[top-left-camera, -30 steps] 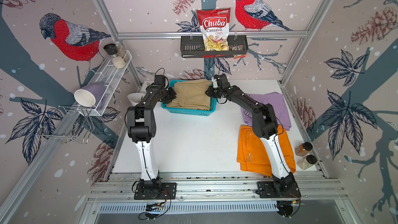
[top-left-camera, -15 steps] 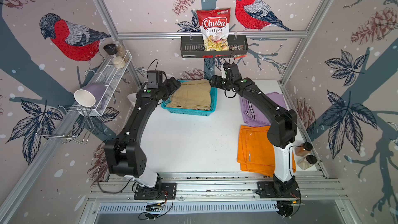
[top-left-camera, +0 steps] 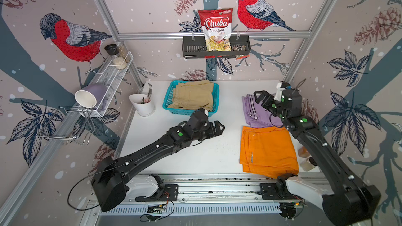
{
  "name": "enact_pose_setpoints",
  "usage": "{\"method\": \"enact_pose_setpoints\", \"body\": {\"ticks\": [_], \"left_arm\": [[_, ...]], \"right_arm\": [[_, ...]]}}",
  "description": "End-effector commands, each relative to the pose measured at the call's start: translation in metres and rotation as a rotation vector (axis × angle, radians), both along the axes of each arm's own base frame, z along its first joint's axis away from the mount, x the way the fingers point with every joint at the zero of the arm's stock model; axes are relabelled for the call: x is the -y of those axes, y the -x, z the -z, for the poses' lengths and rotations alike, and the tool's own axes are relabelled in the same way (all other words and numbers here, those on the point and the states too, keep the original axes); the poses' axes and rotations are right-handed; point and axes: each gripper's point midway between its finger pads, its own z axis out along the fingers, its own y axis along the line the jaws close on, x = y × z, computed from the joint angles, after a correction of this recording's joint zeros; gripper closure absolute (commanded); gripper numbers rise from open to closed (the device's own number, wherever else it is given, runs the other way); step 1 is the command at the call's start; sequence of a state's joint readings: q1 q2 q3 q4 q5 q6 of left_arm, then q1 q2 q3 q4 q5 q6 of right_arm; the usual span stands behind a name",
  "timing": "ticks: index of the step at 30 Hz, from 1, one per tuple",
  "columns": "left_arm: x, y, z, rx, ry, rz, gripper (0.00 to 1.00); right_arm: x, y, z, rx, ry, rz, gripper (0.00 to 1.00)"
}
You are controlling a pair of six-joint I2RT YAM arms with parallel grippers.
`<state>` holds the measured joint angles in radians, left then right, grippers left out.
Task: Put the folded long pants in the basket
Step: Move the long pant to the center of the board.
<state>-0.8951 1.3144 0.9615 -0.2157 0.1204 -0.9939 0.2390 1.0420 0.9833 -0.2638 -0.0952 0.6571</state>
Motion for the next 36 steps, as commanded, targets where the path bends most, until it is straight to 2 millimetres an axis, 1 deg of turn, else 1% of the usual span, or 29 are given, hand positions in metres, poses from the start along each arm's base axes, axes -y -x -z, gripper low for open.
{"method": "enact_pose_setpoints", "body": {"ticks": [1, 3, 4, 5, 6, 9, 11, 15, 19, 21, 23, 24, 26, 27, 29, 30, 32, 33, 34, 36], "left_arm": [[0.038, 0.006, 0.013, 0.046, -0.008, 0.053, 0.04], [0.057, 0.010, 0.034, 0.025, -0.021, 0.072, 0.04], [0.063, 0.012, 0.050, 0.005, -0.043, 0.082, 0.04], [0.073, 0.009, 0.054, -0.001, -0.051, 0.088, 0.04], [0.081, 0.009, 0.067, -0.019, -0.081, 0.094, 0.05], [0.103, 0.008, 0.097, -0.055, -0.135, 0.124, 0.05], [0.114, 0.007, 0.112, -0.073, -0.163, 0.141, 0.05], [0.126, 0.007, 0.139, -0.108, -0.195, 0.155, 0.05], [0.140, 0.016, 0.166, -0.182, -0.176, 0.194, 0.05], [0.145, 0.019, 0.176, -0.203, -0.183, 0.206, 0.06], [0.149, 0.020, 0.181, -0.213, -0.182, 0.210, 0.08], [0.151, 0.021, 0.185, -0.218, -0.182, 0.210, 0.10], [0.155, 0.022, 0.190, -0.227, -0.177, 0.216, 0.17], [0.158, 0.022, 0.193, -0.235, -0.176, 0.219, 0.23], [0.160, 0.023, 0.200, -0.249, -0.177, 0.223, 0.40], [0.161, 0.024, 0.203, -0.257, -0.180, 0.225, 0.52], [0.163, 0.024, 0.206, -0.260, -0.177, 0.232, 0.82], [0.163, 0.025, 0.208, -0.266, -0.176, 0.232, 0.98], [0.163, 0.024, 0.209, -0.267, -0.175, 0.233, 1.00], [0.159, 0.023, 0.206, -0.263, -0.173, 0.230, 1.00]], "right_arm": [[0.022, 0.009, 0.000, 0.039, -0.018, 0.047, 0.00], [0.026, 0.014, -0.005, 0.073, -0.053, 0.014, 0.00], [0.033, 0.014, -0.004, 0.071, -0.054, 0.041, 0.00], [0.038, 0.014, -0.003, 0.070, -0.051, 0.064, 0.00], [0.041, 0.013, -0.001, 0.067, -0.048, 0.075, 0.00], [0.041, 0.011, 0.004, 0.049, -0.055, 0.066, 0.00], [0.040, 0.009, 0.006, 0.040, -0.063, 0.058, 0.00], [0.042, 0.010, 0.005, 0.037, -0.072, 0.052, 0.00], [0.042, 0.015, -0.003, 0.058, -0.075, 0.049, 0.00], [0.044, 0.017, -0.007, 0.070, -0.074, 0.054, 0.00], [0.043, 0.019, -0.009, 0.075, -0.074, 0.050, 0.00], [0.042, 0.019, -0.009, 0.074, -0.075, 0.046, 0.00], [0.042, 0.019, -0.010, 0.074, -0.077, 0.042, 0.00], [0.042, 0.019, -0.009, 0.073, -0.077, 0.042, 0.00], [0.041, 0.019, -0.009, 0.071, -0.078, 0.039, 0.00], [0.041, 0.019, -0.010, 0.072, -0.080, 0.037, 0.00], [0.041, 0.019, -0.010, 0.074, -0.078, 0.036, 0.00], [0.041, 0.020, -0.012, 0.076, -0.077, 0.035, 0.00], [0.040, 0.020, -0.012, 0.077, -0.079, 0.032, 0.00], [0.040, 0.021, -0.013, 0.080, -0.079, 0.031, 0.00]]}}
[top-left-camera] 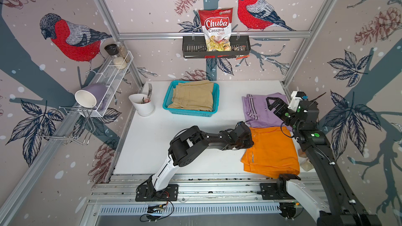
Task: Put the folded long pants in the basket
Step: Move the long pant to the center of the board.
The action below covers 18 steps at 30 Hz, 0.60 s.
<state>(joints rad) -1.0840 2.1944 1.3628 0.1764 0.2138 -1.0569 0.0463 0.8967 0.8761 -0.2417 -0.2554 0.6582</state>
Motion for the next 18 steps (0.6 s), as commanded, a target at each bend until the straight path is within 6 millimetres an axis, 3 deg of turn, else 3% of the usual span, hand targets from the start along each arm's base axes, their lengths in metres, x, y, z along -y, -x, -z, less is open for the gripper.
{"method": "enact_pose_setpoints", "body": {"ticks": [1, 5, 12, 14, 18], "left_arm": [[-0.036, 0.019, 0.034, -0.096, -0.162, 0.017, 1.00], [-0.078, 0.004, 0.011, -0.066, -0.168, -0.042, 1.00], [-0.210, -0.022, -0.040, 0.016, -0.187, -0.209, 1.00], [-0.241, -0.028, -0.050, 0.037, -0.226, -0.238, 1.00], [-0.286, -0.031, -0.066, 0.050, -0.233, -0.282, 1.00]], "right_arm": [[-0.002, 0.000, -0.010, 0.031, -0.010, -0.011, 0.00], [-0.003, -0.002, -0.004, 0.020, -0.020, -0.010, 0.00], [-0.015, -0.011, 0.023, -0.053, -0.069, -0.063, 0.00], [-0.024, -0.012, 0.039, -0.086, -0.088, -0.091, 0.00], [-0.060, 0.000, 0.101, -0.213, -0.095, -0.206, 0.00]]}}
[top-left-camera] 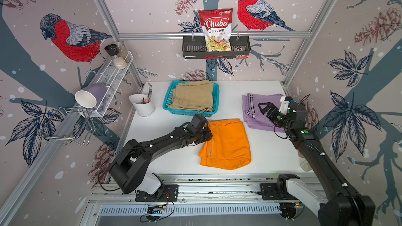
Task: Put the folded long pants in the basket
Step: Move the long pant to the center of the board, then pick up the long pant at the center of the board.
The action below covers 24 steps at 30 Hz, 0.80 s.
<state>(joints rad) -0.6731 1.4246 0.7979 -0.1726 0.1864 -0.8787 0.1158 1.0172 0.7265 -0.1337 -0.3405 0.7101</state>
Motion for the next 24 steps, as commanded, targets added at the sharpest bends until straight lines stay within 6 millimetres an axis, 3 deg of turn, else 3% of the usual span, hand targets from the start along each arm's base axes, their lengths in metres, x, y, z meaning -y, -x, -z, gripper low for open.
{"method": "enact_pose_setpoints", "body": {"ticks": [1, 5, 11, 19, 22, 24], "left_arm": [[-0.035, 0.007, -0.002, 0.012, -0.066, 0.007, 1.00], [-0.057, 0.003, -0.013, 0.040, -0.096, -0.019, 1.00], [-0.064, 0.002, -0.011, 0.023, -0.095, -0.004, 1.00], [-0.068, 0.000, -0.003, 0.000, -0.085, -0.008, 1.00], [-0.068, 0.000, -0.002, -0.004, -0.082, -0.007, 1.00], [-0.068, -0.001, -0.003, -0.002, -0.079, -0.006, 1.00]], "right_arm": [[-0.032, 0.011, 0.033, -0.058, -0.015, -0.109, 0.00], [-0.060, 0.035, 0.086, -0.171, 0.029, -0.220, 0.00], [-0.098, 0.054, 0.134, -0.282, 0.015, -0.363, 0.00], [-0.146, 0.063, 0.170, -0.389, 0.037, -0.515, 0.04], [-0.152, 0.062, 0.179, -0.415, 0.037, -0.531, 0.13], [-0.156, 0.059, 0.185, -0.423, 0.054, -0.538, 0.25]]}}
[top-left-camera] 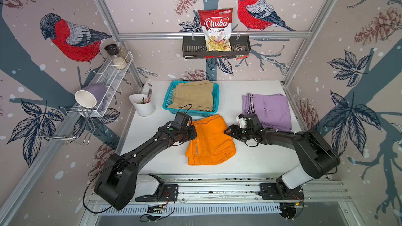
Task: Put the folded long pants in the basket
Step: Pick up the long pant at the center of the board, then place the long pant in the basket.
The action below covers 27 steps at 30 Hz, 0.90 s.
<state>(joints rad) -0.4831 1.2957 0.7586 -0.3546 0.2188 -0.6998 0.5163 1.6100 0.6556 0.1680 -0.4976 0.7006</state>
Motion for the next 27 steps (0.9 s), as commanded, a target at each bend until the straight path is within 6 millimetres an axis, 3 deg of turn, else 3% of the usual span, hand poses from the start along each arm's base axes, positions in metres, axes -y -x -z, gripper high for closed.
{"method": "enact_pose_setpoints", "body": {"ticks": [1, 8, 11, 13, 16, 20, 24, 27], "left_arm": [[0.003, 0.000, -0.002, 0.003, 0.019, 0.024, 1.00], [0.002, -0.001, -0.003, -0.008, 0.012, 0.022, 1.00], [-0.003, -0.002, -0.016, 0.020, -0.005, 0.003, 1.00], [-0.006, -0.002, -0.032, 0.049, -0.004, -0.002, 1.00], [-0.006, -0.001, -0.069, 0.106, 0.027, 0.003, 1.00], [-0.005, -0.007, -0.133, 0.223, 0.080, 0.001, 1.00], [-0.024, -0.032, -0.189, 0.311, 0.054, -0.079, 1.00], [-0.043, -0.063, -0.211, 0.316, 0.079, -0.131, 1.00]], "right_arm": [[-0.002, 0.005, 0.017, -0.044, 0.048, -0.026, 0.32], [-0.009, 0.006, 0.016, -0.032, 0.085, -0.048, 1.00], [-0.007, 0.010, -0.001, 0.028, 0.126, -0.020, 1.00], [-0.007, 0.013, -0.024, 0.091, 0.128, 0.003, 1.00], [-0.010, 0.016, -0.067, 0.185, 0.111, 0.036, 1.00], [-0.015, 0.015, -0.141, 0.302, 0.016, 0.071, 1.00], [-0.028, 0.006, -0.203, 0.367, -0.066, 0.085, 1.00], [-0.041, -0.013, -0.225, 0.390, -0.073, 0.097, 1.00]]}}
